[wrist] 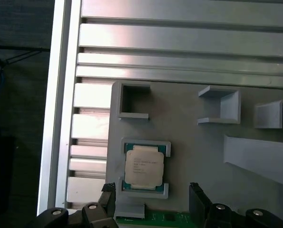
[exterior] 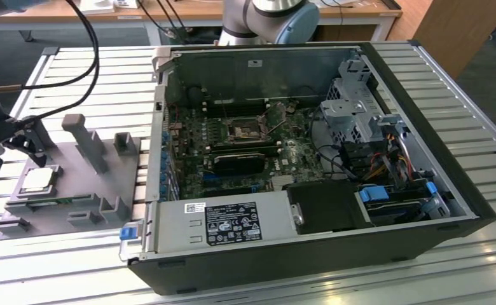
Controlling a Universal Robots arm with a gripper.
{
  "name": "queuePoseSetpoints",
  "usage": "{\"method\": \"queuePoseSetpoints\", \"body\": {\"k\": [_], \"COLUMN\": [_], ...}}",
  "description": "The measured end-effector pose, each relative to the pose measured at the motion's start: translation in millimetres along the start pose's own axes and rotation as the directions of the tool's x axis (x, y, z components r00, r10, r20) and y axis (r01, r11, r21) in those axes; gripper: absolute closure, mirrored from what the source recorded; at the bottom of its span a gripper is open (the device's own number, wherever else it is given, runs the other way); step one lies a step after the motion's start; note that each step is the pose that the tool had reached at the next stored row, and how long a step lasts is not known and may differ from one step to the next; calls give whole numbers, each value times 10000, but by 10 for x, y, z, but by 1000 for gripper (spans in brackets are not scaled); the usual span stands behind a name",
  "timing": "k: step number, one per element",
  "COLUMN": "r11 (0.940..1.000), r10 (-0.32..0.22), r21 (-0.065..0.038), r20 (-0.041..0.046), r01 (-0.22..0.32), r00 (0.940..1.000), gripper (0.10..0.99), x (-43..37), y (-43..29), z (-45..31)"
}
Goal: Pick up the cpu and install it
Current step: 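Pick up the cpu and move it towards the insertion slot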
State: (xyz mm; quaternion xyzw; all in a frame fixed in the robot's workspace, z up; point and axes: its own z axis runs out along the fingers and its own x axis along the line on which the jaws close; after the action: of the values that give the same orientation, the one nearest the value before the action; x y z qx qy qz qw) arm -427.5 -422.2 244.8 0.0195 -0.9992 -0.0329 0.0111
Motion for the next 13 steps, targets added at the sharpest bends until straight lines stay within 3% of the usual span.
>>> {"method": "queuePoseSetpoints", "body": {"k": [13], "r11": [10000], "r10": [27], "r21": [-2], "r20": [-11], "r01": [-27], "r00": [10000], "gripper": [369], "x": [16], "y": [8], "z": [205]}}
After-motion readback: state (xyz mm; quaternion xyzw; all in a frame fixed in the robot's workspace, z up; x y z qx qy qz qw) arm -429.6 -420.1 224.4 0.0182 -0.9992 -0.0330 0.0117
